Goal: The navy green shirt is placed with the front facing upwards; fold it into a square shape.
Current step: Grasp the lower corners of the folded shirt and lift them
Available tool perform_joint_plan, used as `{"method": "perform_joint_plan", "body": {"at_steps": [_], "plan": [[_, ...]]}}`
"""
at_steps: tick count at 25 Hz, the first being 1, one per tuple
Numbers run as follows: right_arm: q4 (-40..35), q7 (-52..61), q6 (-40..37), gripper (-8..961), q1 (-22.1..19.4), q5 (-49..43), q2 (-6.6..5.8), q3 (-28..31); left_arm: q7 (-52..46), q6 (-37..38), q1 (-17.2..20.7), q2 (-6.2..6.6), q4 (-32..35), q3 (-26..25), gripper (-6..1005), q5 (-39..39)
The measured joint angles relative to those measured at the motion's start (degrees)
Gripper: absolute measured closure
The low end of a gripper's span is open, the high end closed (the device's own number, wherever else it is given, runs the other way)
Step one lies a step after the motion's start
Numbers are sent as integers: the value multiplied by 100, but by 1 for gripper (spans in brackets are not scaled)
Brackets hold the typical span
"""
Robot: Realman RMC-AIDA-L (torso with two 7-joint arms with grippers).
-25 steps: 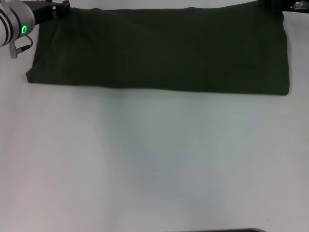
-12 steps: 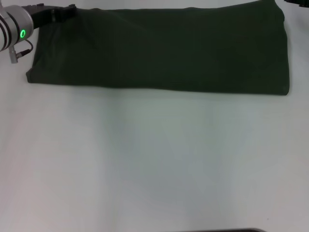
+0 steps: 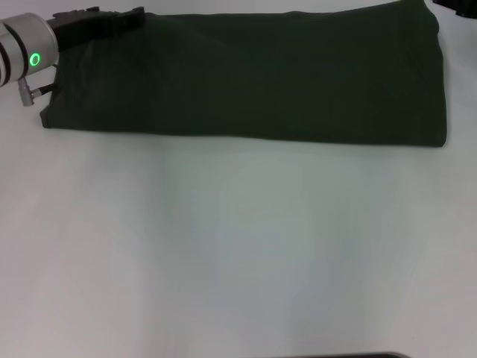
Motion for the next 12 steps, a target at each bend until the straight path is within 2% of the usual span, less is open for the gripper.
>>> {"method": "perform_joint_plan", "body": {"at_steps": [4,6,12], "plan": [[293,-29,-56,409,34,-49,-51,-94,424,881,300,1,216,11,89,-571],[455,-40,44,625,90,-55,-72,-157,729,1294,467,3,254,11,89,-1010],[575,-52,731,743,217,-55,-33,-255,1018,1926,702,27,265,12,88,-1496]]}}
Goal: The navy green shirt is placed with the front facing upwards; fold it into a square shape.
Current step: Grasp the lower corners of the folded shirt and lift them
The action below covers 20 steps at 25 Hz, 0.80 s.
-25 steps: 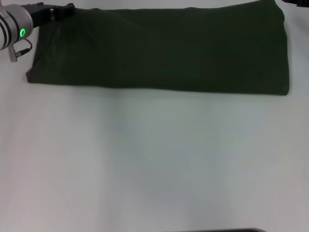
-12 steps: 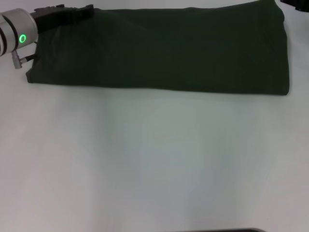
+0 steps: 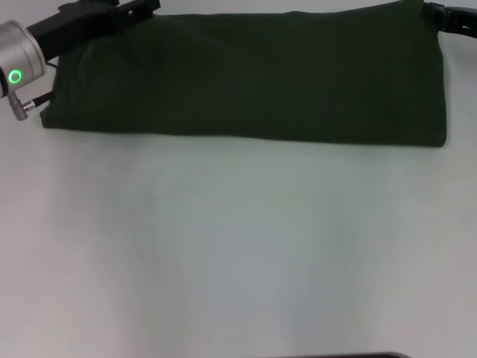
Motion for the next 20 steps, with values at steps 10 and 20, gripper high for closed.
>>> {"method": "perform_joint_plan", "body": {"at_steps": [10,20], "plan": [[352,-77,978,928,173,5,-20,-280,6,15,154,3,-11,-1,88,-9],[587,-144,1700,944,204,9,1,-577,11,11,187,10,-17,0,92,-11]]}}
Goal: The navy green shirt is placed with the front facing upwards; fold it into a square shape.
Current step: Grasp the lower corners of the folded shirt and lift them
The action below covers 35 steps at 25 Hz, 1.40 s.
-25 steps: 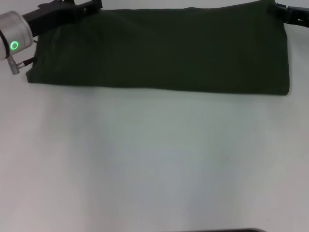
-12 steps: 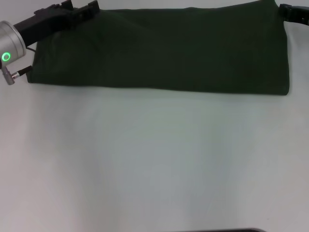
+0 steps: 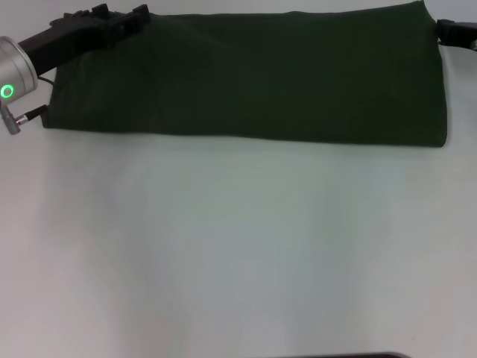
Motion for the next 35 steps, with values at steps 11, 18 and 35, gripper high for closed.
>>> {"method": "perform_joint_plan", "body": {"at_steps": [11,18,35], "plan": [[179,-153,159,943,4,0,27,-27,24,-41,19,0,-20,0,91,8],[288,-156,256,943,-14,0,11,-37,47,-41,25,0,-28,0,91,6],[-548,-64,-771,942,-112,418,56,47,11,171,21,0,5,0,91,17]]}}
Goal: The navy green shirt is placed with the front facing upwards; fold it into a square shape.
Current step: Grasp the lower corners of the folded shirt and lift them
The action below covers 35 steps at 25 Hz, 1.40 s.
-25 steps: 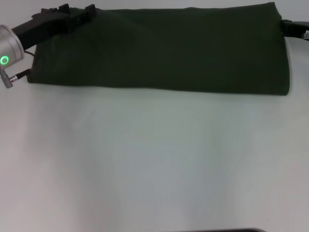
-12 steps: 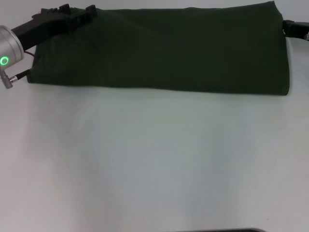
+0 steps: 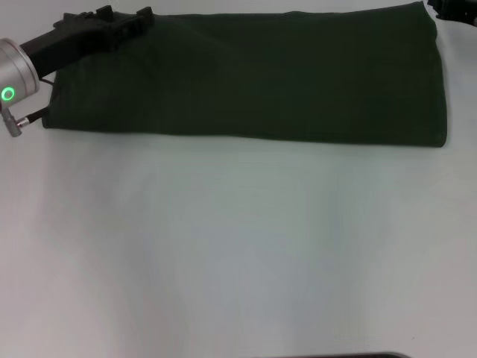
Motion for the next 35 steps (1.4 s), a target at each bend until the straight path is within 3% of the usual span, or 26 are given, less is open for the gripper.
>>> {"method": "perform_joint_plan", "body": {"at_steps": [11,16,22,35], "plan": [[89,605,144,941,170,-85,-104,-109,-158,352,-8,1,0,0,92,-4],[94,1351,293,941,358,-901,-128,-263,-232,415,-3,0,-12,0,92,21],[49,2049,391,940,563,-1915,-59,-272,-301,466,44,0,7,0,92,23],[393,2042,1013,940,529,-2060,-14,-354,-312,641,81,0,11,0,91,4]]}}
